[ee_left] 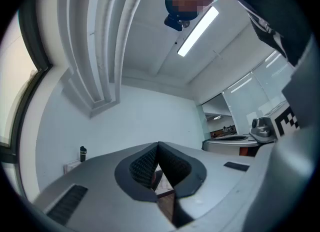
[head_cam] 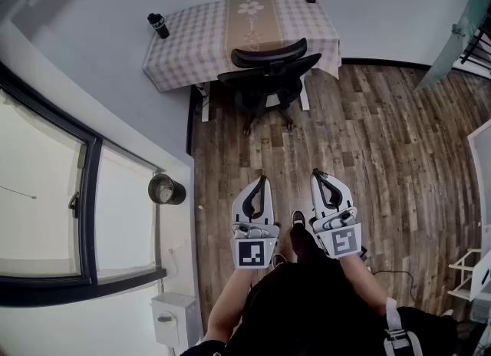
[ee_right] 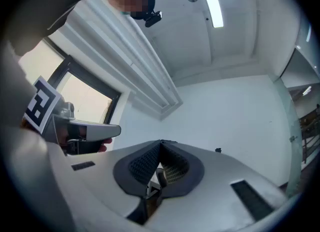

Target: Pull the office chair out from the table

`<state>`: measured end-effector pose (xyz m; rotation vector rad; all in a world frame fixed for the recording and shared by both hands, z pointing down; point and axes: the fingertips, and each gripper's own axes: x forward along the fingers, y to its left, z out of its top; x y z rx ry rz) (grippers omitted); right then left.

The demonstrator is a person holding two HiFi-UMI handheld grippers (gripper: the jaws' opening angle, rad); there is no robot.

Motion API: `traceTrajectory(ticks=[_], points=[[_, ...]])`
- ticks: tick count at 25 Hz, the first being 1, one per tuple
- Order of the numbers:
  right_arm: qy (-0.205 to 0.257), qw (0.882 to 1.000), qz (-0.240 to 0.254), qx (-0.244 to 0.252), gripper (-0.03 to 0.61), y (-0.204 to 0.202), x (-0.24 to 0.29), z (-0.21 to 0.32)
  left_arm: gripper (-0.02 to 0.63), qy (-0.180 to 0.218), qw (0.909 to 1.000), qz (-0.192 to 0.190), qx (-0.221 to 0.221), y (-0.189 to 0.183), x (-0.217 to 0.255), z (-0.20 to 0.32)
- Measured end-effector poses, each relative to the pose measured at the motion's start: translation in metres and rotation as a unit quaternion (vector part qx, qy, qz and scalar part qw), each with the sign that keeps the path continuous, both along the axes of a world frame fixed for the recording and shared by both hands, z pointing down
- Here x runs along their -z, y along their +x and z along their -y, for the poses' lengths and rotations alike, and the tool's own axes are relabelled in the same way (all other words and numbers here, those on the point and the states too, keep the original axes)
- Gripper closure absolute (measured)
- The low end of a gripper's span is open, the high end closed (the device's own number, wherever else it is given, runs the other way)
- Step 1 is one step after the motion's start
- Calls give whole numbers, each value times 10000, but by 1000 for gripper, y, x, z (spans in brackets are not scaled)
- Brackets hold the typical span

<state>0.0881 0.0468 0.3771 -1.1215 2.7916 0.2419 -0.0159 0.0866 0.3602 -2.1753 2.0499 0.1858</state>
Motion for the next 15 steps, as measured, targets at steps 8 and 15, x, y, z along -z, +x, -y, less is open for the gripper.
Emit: traceTrajectory(ticks=[8, 15], points=[[-11, 9992, 71, 405, 572, -14, -6, 72, 617, -10, 9999, 109, 119, -12, -12, 75], [-9, 9981, 26, 619, 572, -16, -11, 148, 617, -53, 9991, 226, 364, -20, -15, 139]])
